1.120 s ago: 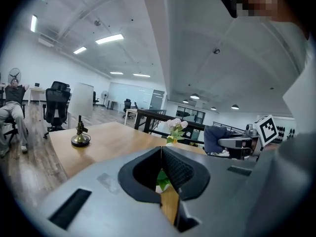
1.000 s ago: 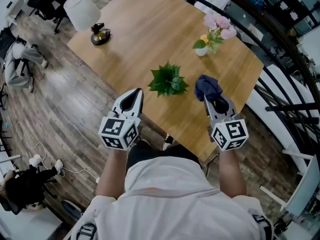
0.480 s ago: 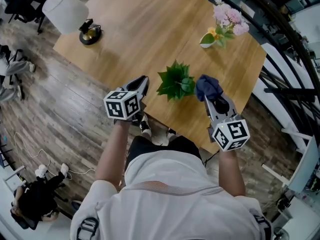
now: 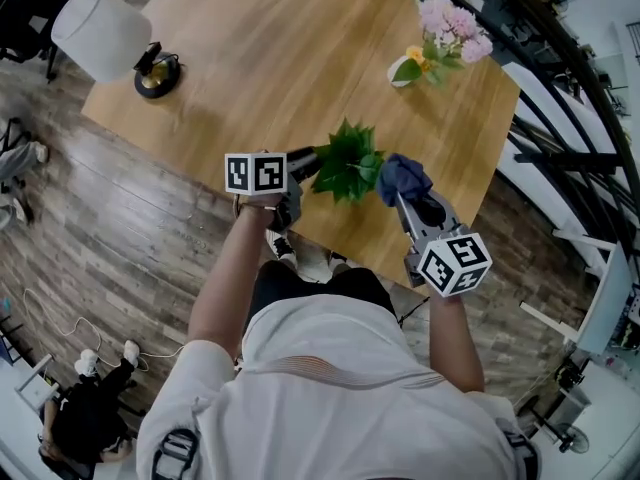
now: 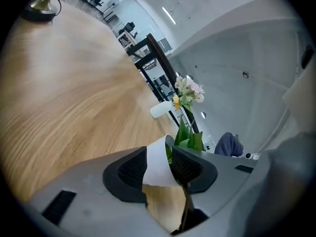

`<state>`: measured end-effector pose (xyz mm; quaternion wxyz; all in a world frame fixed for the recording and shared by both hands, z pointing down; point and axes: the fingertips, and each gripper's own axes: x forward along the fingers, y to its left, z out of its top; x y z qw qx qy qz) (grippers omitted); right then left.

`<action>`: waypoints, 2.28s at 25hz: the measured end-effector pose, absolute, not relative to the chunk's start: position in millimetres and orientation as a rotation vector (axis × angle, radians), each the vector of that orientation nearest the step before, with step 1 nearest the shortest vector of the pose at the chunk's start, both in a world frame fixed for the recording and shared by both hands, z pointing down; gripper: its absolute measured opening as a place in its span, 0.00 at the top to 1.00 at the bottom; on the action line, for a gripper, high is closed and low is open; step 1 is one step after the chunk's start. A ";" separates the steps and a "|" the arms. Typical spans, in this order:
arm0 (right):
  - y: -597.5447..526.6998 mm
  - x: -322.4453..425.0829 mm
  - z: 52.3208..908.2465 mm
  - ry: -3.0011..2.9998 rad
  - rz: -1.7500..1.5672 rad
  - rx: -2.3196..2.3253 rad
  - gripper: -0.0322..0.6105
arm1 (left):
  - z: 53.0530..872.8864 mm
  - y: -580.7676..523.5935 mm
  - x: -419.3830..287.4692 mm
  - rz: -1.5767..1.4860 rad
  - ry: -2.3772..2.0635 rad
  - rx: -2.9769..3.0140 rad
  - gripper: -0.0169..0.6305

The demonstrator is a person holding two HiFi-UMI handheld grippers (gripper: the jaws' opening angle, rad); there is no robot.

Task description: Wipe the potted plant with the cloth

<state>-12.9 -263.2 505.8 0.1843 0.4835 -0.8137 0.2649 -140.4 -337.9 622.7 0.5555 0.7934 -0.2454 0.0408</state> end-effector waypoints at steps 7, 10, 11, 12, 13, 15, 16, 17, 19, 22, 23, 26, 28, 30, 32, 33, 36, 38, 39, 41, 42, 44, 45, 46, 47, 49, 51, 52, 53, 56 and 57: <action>-265.6 -26.6 566.0 -2.236 1.157 1.286 0.74 | 630.4 -336.4 -129.3 0.128 -0.580 1.853 0.76; -268.2 -13.1 583.3 -2.194 1.232 1.324 0.74 | 635.1 -336.5 -124.7 0.126 -0.585 1.842 0.77; -268.1 -4.2 588.6 -2.167 1.236 1.350 0.74 | 635.9 -336.6 -124.5 0.119 -0.584 1.836 0.77; -267.2 7.6 595.6 -2.120 1.224 1.382 0.74 | 636.5 -336.7 -124.8 0.115 -0.584 1.833 0.77; -265.6 21.8 603.6 -2.058 1.203 1.419 0.74 | 637.0 -336.7 -125.3 0.112 -0.586 1.831 0.77; -262.7 49.3 609.8 -1.958 1.159 1.509 0.74 | 637.6 -336.7 -126.1 0.109 -0.591 1.828 0.77; -263.0 58.0 600.7 -1.960 1.127 1.560 0.75 | 637.6 -336.5 -126.3 0.108 -0.594 1.826 0.77; -264.6 61.0 583.0 -2.004 1.079 1.602 0.75 | 637.5 -336.3 -126.2 0.109 -0.596 1.823 0.77; -268.8 48.4 536.1 -2.178 0.958 1.611 0.75 | 637.1 -336.4 -126.0 0.108 -0.603 1.819 0.77; -268.5 -7.5 491.6 -2.461 0.913 1.388 0.75 | 637.4 -336.5 -127.1 0.102 -0.615 1.811 0.77; -265.8 -29.5 491.4 -2.518 0.961 1.277 0.75 | 637.5 -336.4 -127.1 0.100 -0.618 1.810 0.77; -252.8 -82.2 525.9 -2.525 1.119 1.004 0.75 | 637.2 -336.9 -126.4 0.094 -0.625 1.811 0.77; -243.6 -92.4 558.9 -2.443 1.124 0.958 0.75 | 637.2 -337.2 -126.4 0.092 -0.630 1.811 0.77; -235.3 -80.0 583.7 -2.367 1.138 1.002 0.75 | 637.5 -337.1 -126.3 0.088 -0.631 1.810 0.77; -229.4 -54.2 597.9 -2.308 1.217 1.095 0.75 | 638.0 -337.1 -126.6 0.082 -0.632 1.807 0.77; -227.2 -39.2 603.3 -2.274 1.255 1.150 0.74 | 638.0 -337.3 -127.1 0.080 -0.633 1.807 0.77; -222.9 5.4 615.2 -2.157 1.278 1.298 0.75 | 638.2 -337.5 -127.8 0.082 -0.636 1.806 0.77; -227.3 30.5 608.4 -2.123 1.232 1.389 0.75 | 638.5 -337.4 -127.1 0.082 -0.635 1.803 0.77; -233.2 40.1 598.1 -2.131 1.192 1.435 0.75 | 638.7 -337.3 -126.8 0.083 -0.634 1.803 0.77; -252.0 51.3 566.7 -2.183 1.083 1.520 0.75 | 638.8 -337.5 -126.7 0.083 -0.632 1.804 0.77; -263.0 51.7 549.0 -2.223 1.027 1.545 0.75 | 638.7 -337.7 -126.8 0.084 -0.633 1.806 0.77; -283.1 38.2 519.8 -2.330 0.969 1.516 0.75 | 638.4 -337.6 -126.6 0.083 -0.635 1.806 0.77; -290.8 24.8 511.6 -2.389 0.983 1.457 0.74 | 638.2 -337.5 -126.5 0.082 -0.637 1.805 0.77; -296.6 9.1 508.8 -2.439 1.025 1.378 0.74 | 638.0 -337.4 -126.5 0.080 -0.638 1.805 0.77; -300.9 -6.2 511.5 -2.467 1.080 1.297 0.74 | 637.8 -337.5 -126.5 0.077 -0.640 1.805 0.77; -306.7 -24.5 529.8 -2.441 1.151 1.207 0.74 | 637.6 -337.6 -126.3 0.073 -0.642 1.805 0.77; -309.5 -20.0 556.9 -2.327 1.107 1.235 0.74 | 637.9 -337.6 -126.0 0.073 -0.643 1.804 0.77; -309.5 -11.9 569.7 -2.266 1.071 1.264 0.74 | 638.2 -337.7 -125.8 0.072 -0.642 1.804 0.77; -309.0 -2.1 580.6 -2.213 1.046 1.293 0.74 | 638.3 -337.8 -125.7 0.071 -0.641 1.805 0.77; -308.8 33.8 601.4 -2.055 1.012 1.389 0.74 | 638.2 -338.2 -126.1 0.068 -0.636 1.806 0.77; -311.4 45.1 601.5 -2.012 0.987 1.423 0.74 | 638.0 -338.2 -126.3 0.068 -0.635 1.807 0.77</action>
